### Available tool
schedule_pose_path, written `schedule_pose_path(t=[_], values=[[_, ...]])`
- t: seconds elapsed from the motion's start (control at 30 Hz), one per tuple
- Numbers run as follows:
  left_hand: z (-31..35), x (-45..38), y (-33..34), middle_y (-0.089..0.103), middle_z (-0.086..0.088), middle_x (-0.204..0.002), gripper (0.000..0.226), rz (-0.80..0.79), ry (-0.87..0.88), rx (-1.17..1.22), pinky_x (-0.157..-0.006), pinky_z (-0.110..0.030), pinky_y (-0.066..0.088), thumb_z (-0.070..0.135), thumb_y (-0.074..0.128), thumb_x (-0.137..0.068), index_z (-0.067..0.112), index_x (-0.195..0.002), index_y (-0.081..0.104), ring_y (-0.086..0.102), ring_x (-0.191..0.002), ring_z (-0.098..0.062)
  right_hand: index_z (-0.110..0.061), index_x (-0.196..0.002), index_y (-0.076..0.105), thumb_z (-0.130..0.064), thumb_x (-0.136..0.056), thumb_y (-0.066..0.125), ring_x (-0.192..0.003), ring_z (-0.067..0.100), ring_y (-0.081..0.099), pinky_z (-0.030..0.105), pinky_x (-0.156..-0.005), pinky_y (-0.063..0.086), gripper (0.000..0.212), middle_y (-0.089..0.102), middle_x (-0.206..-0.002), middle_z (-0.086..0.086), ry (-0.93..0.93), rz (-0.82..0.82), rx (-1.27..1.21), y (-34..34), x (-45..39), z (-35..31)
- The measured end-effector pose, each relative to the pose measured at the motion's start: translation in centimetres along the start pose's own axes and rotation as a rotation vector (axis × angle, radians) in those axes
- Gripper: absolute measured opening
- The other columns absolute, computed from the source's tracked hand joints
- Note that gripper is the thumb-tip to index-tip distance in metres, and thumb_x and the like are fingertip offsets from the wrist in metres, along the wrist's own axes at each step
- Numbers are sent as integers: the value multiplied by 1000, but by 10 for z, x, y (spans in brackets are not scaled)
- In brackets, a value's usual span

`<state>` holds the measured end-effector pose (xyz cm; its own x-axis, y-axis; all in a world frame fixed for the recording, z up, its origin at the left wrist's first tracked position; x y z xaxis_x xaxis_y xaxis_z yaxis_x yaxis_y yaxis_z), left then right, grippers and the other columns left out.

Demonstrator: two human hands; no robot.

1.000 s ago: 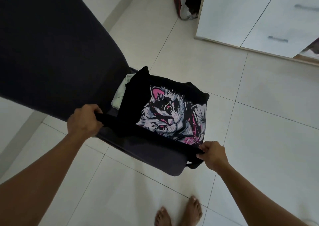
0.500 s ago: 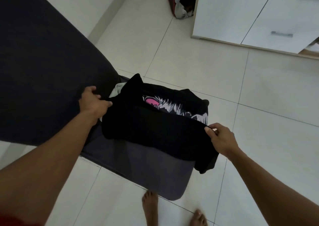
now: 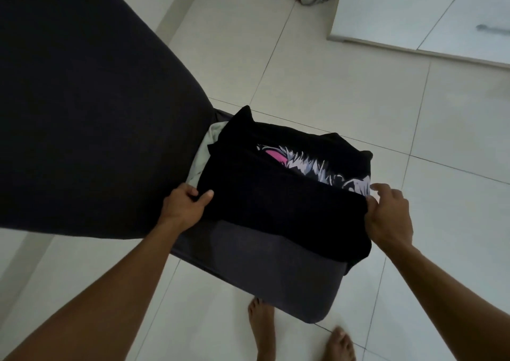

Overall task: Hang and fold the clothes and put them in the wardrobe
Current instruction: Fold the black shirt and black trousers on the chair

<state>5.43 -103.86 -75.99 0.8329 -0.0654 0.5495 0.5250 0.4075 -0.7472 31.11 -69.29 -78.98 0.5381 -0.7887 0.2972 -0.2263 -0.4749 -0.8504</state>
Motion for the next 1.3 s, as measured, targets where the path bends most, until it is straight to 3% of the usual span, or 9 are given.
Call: schedule_pose_path(t=[0.17, 0.27, 0.43, 0.6, 0.67, 0.8, 0.9, 1.1, 1.3], values=[[-22, -2, 9, 69, -9, -106, 18, -28, -144, 185, -77, -37, 57, 27, 78, -84, 16, -91, 66, 62, -92, -24, -10, -117, 63, -20, -97, 59, -102, 34, 54, 46, -80, 48, 22, 59, -115, 13, -359, 77, 88, 15, 34, -65], [-28, 2, 11, 61, -4, -118, 42, -139, -274, 321, -67, -35, 55, 31, 78, -85, 18, -118, 57, 59, -103, -23, -14, -128, 59, -27, -98, 58, -115, 34, 53, 50, -88, 50, 33, 57, -128, 11, -472, 15, 172, 33, 39, -97], [-31, -2, 12, 58, -6, -133, 58, -219, -316, 469, -78, -37, 52, 20, 73, -90, 10, -142, 48, 58, -117, -25, -24, -144, 42, -39, -100, 51, -129, 30, 41, 52, -104, 41, 48, 54, -135, 6, -310, -170, 146, 49, 24, -125], [-45, 8, 4, 53, -2, -138, 60, -355, -407, 690, -83, -47, 57, 17, 61, -98, 13, -150, 32, 64, -109, -23, -21, -113, 63, -29, -99, 57, -121, 29, 40, 39, -89, 39, 17, 53, -126, 9, -201, -251, 152, 41, 10, -122], [-49, 11, 5, 60, -4, -130, 53, -374, -399, 797, -78, -43, 58, 8, 63, -96, 13, -143, 40, 69, -100, -21, -23, -104, 61, -27, -98, 59, -120, 29, 42, 40, -88, 39, 7, 55, -123, 8, -208, -281, 130, 39, 8, -122], [-51, 15, 9, 63, -7, -114, 42, -279, -336, 932, -72, -34, 57, -5, 72, -84, 14, -118, 57, 64, -100, -19, -23, -119, 58, -33, -93, 66, -117, 31, 52, 49, -96, 46, 28, 62, -118, 4, -234, -288, 167, 38, 9, -128], [-55, 17, 11, 66, -7, -115, 35, -183, -296, 941, -74, -33, 58, -8, 72, -83, 20, -103, 65, 65, -97, -17, -23, -106, 63, -28, -93, 67, -100, 27, 60, 46, -91, 48, 14, 66, -110, 4, -242, -229, 140, 34, 7, -127], [-65, 24, 3, 68, 4, -94, 30, 14, -81, 725, -89, -43, 58, 1, 79, -79, 26, -94, 72, 67, -94, -18, -26, -95, 56, -13, -89, 68, -89, 27, 59, 34, -77, 41, 19, 67, -102, 7, -245, -353, 146, 31, 6, -121], [-66, 25, 3, 62, 14, -79, 17, 79, -29, 447, -81, -23, 55, 8, 80, -79, 20, -90, 73, 65, -83, -12, -21, -126, 60, -42, -87, 73, -110, 30, 62, 45, -96, 50, 46, 66, -120, 4, -236, -393, 181, 37, 8, -137]])
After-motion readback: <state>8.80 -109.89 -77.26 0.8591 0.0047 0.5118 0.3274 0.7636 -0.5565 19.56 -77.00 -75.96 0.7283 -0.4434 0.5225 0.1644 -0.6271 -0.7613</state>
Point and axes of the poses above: each hand's wrist, its own x-axis away from the middle knuckle, its own y-axis out of the palm, z = x × y, the point moved 5 cm from there along -x, towards the middle knuckle
